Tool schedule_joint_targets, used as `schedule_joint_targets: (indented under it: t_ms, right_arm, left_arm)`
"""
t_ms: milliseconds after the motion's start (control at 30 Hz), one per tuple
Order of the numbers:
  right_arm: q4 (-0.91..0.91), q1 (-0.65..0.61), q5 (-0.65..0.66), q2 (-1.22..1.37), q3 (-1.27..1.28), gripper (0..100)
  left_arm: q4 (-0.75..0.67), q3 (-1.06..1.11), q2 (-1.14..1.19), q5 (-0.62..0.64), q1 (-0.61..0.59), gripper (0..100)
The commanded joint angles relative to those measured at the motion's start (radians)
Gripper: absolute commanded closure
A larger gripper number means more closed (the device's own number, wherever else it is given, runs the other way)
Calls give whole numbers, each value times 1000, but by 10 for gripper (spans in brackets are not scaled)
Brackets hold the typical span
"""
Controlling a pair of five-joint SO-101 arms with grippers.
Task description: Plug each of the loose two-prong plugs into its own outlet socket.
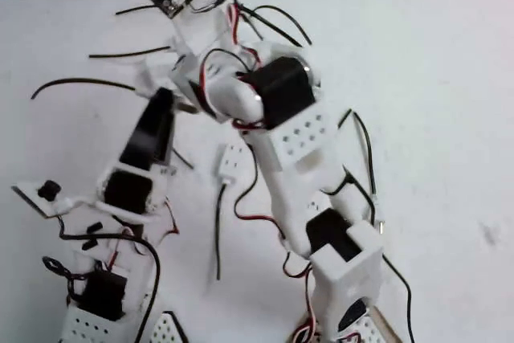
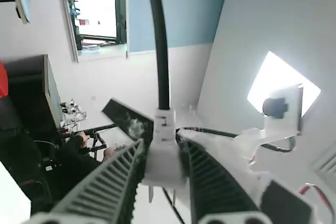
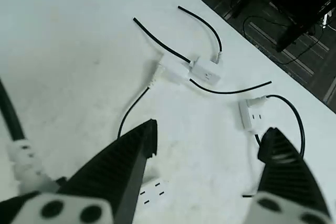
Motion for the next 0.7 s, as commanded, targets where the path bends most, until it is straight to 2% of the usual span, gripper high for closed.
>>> schedule_joint_targets:
  t_ms: [0, 167, 300, 433, 567, 667]
  right_arm:
    - [7, 36, -2, -12, -49, 691]
    - [8, 223, 0, -45, 9, 690]
    - [8, 262, 41, -150, 170, 689]
    - [8, 137, 175, -320, 404, 690]
    - [5, -53, 183, -443, 537, 690]
    - [4, -127, 180, -437, 539, 690]
  left_arm:
    - [-21, 0, -1, -21, 8, 974]
    - [-63, -5, -1, -20, -73, 974]
    - [-103, -2, -1, -20, -110, 974]
    - [-123, -2, -1, -20, -130, 973]
    - [-120, 0, -1, -20, -122, 973]
    - [-118, 0, -1, -20, -122, 973]
